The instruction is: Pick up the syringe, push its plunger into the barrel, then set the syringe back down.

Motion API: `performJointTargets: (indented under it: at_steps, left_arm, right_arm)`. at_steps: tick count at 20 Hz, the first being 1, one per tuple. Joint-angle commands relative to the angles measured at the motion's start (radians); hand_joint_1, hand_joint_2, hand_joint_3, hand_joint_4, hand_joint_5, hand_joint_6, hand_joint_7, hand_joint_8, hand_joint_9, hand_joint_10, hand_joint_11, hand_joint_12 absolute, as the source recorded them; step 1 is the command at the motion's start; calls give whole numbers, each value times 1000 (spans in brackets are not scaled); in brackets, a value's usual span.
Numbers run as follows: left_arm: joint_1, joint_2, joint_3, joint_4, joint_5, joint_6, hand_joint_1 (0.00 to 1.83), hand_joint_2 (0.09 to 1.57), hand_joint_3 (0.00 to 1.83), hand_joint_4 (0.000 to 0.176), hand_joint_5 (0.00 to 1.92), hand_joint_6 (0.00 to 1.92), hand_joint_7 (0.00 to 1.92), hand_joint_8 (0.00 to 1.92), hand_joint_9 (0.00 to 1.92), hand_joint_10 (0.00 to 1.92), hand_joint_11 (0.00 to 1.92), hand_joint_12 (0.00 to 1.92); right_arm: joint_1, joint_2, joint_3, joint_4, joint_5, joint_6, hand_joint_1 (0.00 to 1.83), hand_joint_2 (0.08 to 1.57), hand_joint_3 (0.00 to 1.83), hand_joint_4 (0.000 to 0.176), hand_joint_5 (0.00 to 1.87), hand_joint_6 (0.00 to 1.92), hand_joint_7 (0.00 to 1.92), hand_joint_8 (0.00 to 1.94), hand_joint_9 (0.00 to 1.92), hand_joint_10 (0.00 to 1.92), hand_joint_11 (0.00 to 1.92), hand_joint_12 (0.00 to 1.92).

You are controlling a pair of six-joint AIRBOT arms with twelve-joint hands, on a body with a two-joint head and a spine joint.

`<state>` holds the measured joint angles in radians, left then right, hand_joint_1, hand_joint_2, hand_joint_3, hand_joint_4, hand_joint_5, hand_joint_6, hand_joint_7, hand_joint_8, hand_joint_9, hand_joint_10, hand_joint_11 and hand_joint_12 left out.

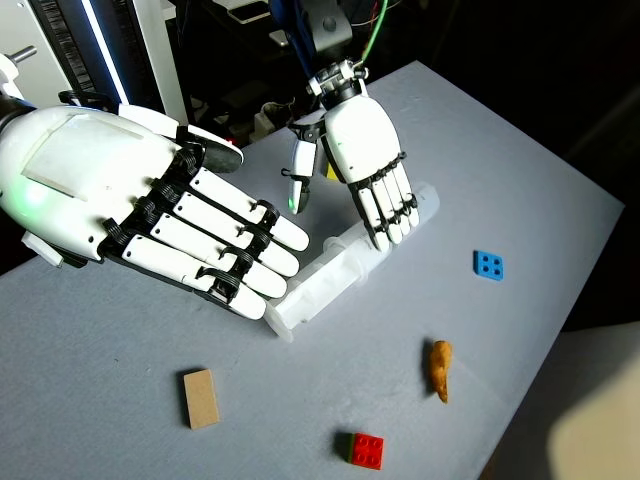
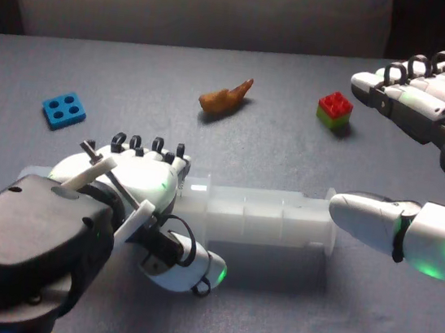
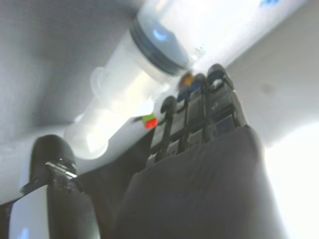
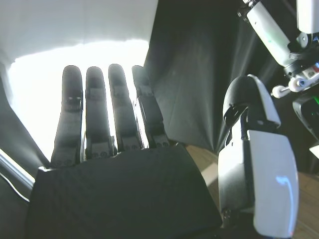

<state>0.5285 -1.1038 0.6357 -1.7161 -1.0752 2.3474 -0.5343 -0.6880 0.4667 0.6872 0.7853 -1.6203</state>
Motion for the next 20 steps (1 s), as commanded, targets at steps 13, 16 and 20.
performJointTargets:
  at_steps: [13,16,20]
  left_arm:
    - [28,-1,69,123,57,-2,455,1031,1,0,0,0,0,0,0,0,0,0]
    - [40,-1,80,132,69,-2,471,1035,1,0,0,0,0,0,0,0,0,0]
    - [50,-3,101,147,87,-2,436,1043,5,0,0,0,0,0,0,0,0,0]
  right_arm:
    - [18,5,-14,-48,106,32,135,1099,0,0,237,4,241,3,218,7,0,670]
    - [17,5,-16,-48,106,35,150,1098,0,0,228,4,215,4,188,7,0,580]
    - [17,5,-18,-48,104,40,122,1098,0,0,225,5,219,4,195,5,0,564]
